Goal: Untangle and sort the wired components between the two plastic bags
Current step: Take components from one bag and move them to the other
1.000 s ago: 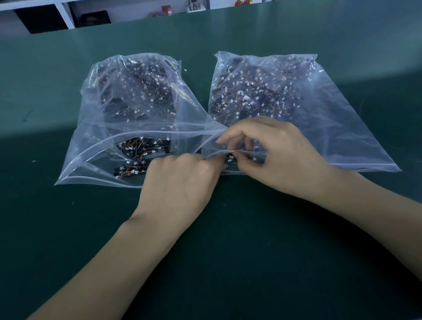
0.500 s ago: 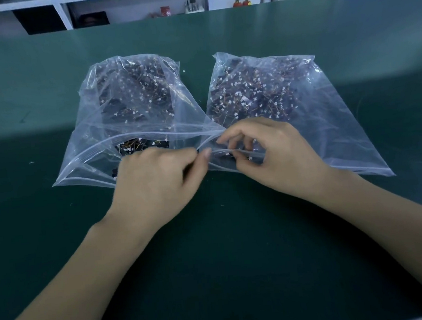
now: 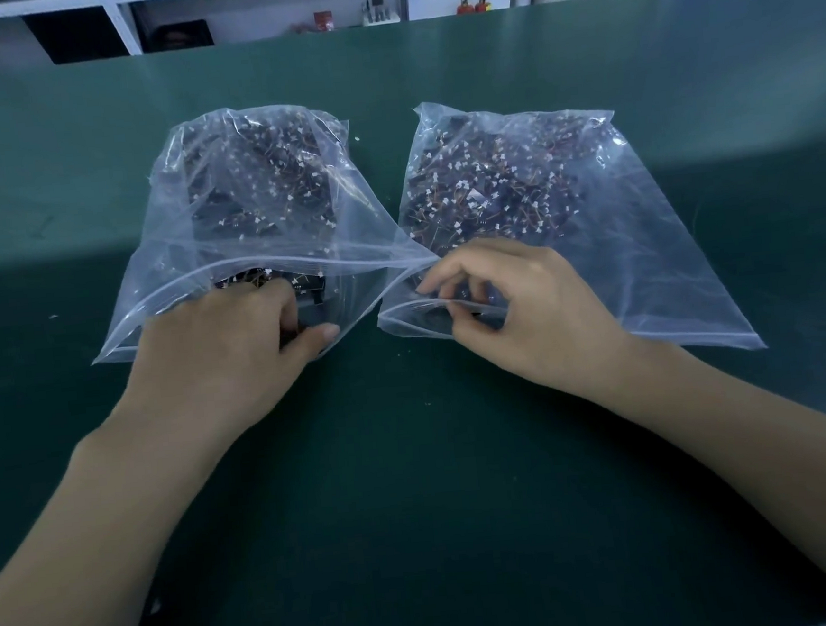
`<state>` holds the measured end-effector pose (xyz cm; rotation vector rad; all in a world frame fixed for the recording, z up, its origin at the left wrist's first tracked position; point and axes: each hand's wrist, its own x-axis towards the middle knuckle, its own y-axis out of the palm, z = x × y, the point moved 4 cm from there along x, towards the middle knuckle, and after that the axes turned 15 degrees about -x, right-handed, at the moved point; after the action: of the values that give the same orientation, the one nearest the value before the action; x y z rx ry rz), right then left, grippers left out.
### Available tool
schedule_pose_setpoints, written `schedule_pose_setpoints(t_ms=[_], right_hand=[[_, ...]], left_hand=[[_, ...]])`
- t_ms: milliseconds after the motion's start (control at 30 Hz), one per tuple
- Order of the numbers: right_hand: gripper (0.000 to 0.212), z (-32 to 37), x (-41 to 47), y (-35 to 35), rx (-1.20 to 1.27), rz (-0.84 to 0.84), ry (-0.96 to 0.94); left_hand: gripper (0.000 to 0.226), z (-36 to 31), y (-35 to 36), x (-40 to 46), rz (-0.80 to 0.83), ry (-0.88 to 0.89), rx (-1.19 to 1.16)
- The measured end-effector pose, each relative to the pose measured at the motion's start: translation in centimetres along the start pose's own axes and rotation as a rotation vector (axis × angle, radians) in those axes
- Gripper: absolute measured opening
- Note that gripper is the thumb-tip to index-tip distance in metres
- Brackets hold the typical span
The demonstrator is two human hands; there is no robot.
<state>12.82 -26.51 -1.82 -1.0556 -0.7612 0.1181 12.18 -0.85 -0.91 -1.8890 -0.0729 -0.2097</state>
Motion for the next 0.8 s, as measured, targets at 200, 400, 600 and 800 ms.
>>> schedule_pose_setpoints(t_ms=[200, 400, 600, 800], right_hand=[[0.031, -0.1, 0.0, 0.4, -0.001, 0.017, 0.009], [0.035, 0.1, 0.0, 0.7, -0.007, 0.073, 0.010], [0.023, 0.4, -0.2, 1.2, 0.050, 0.100, 0.019], [0.019, 0.0, -0.1, 1.8, 0.266, 0.113, 0.123]], left_hand=[[0.043, -1.2, 0.0, -0.3, 0.087, 0.081, -0.029], [0.036, -2.4, 0.1, -0.7, -0.043, 0.212, -0.034], [0.038, -4.1, -0.1, -1.3, -0.225, 0.387, -0.299], [0.012, -5.5, 1.7, -1.7, -0.134, 0.449, -0.701]])
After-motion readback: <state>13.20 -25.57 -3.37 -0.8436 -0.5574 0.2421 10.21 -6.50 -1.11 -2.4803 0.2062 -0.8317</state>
